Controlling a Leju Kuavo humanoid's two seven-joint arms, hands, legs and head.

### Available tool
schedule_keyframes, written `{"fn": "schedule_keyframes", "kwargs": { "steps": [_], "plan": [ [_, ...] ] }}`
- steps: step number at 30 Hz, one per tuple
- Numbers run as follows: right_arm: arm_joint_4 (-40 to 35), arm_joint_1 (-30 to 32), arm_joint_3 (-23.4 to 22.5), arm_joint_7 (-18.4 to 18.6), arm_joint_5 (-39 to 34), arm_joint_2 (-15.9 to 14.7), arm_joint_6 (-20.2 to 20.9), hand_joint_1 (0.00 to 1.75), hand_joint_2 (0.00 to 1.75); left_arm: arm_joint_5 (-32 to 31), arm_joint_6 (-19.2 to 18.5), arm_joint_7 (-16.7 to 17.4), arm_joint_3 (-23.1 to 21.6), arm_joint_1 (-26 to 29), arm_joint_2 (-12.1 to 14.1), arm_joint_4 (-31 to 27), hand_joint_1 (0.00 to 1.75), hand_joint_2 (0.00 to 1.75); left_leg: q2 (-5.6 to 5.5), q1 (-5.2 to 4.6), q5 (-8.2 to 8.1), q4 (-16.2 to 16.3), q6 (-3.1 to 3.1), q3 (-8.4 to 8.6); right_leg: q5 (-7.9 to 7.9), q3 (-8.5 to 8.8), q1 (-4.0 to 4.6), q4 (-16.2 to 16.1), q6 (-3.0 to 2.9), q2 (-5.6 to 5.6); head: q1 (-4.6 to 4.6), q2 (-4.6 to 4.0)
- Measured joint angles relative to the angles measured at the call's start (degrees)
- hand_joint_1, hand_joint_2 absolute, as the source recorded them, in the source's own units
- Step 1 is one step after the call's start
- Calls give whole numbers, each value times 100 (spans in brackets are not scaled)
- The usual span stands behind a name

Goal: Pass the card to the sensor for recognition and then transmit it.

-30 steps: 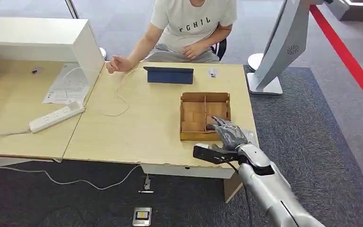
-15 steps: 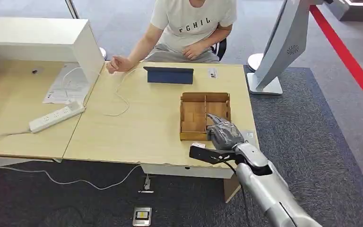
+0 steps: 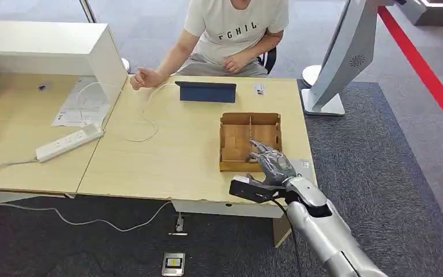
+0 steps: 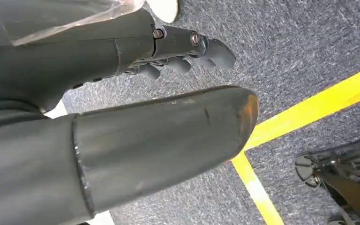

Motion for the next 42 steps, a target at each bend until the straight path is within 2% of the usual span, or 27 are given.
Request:
{"fn": "schedule_keyframes", "kwargs": {
  "steps": [1,2,15,42],
  "plan": [
    [-17,11,2,2,4,-4,-2,0,0,-7,0,0,0,0,0,0,0,0,0,0,0,0,0,0,0,0,0,0,0,0,0,0],
    [-35,23,2,24,18,-4,-2,0,175,-11,0,0,-2,0,0,0,0,0,0,0,0,0,0,0,0,0,0,0,0,0,0,0],
    [-142,56,7,249,136,-89,-2,0,175,-125,-17,44,-2,0,0,0,0,0,0,0,0,0,0,0,0,0,0,0,0,0,0,0],
    [404,-192,-2,227,525,-129,-297,0,175,-313,-52,28,-2,-2,0,0,0,0,0,0,0,0,0,-1,0,1,0,0,0,0,0,0]
  ]
}}
